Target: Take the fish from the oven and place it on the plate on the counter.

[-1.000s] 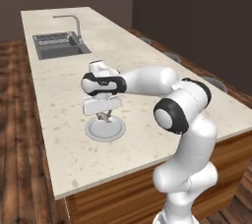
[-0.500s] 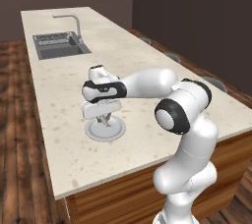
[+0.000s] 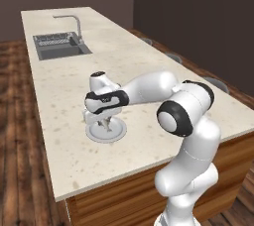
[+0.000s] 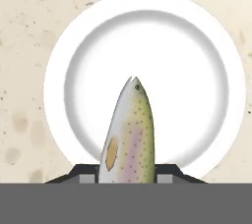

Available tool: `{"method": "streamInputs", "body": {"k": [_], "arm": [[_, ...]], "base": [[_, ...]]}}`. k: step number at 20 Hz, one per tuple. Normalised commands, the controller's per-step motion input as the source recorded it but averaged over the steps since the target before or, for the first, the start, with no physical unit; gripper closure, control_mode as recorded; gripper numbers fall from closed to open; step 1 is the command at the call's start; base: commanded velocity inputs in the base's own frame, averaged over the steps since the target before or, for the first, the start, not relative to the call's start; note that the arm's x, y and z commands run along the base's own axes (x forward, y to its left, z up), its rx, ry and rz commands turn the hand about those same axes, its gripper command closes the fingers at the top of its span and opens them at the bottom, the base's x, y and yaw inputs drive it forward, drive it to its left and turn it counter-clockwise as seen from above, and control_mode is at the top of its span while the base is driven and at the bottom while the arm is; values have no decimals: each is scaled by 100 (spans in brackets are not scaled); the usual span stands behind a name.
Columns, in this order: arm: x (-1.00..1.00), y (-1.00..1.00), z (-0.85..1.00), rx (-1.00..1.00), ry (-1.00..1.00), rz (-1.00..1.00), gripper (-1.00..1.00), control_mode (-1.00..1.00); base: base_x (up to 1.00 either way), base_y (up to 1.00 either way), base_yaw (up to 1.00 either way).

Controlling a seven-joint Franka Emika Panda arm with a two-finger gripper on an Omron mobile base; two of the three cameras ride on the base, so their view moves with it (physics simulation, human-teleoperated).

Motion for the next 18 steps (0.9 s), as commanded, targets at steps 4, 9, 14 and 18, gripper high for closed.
{"method": "streamInputs", "body": {"k": [4,9,14,18], "arm": [[2,0,-6,0,0,5,100,-100],[0,0,-24,0,1,4,100,-100],[0,-14,-26,0,0,1,100,-100],[0,-33,-2,0,0,0,100,-100]], "base": [[0,0,0],[0,0,0],[0,0,0],[0,0,0]]}}
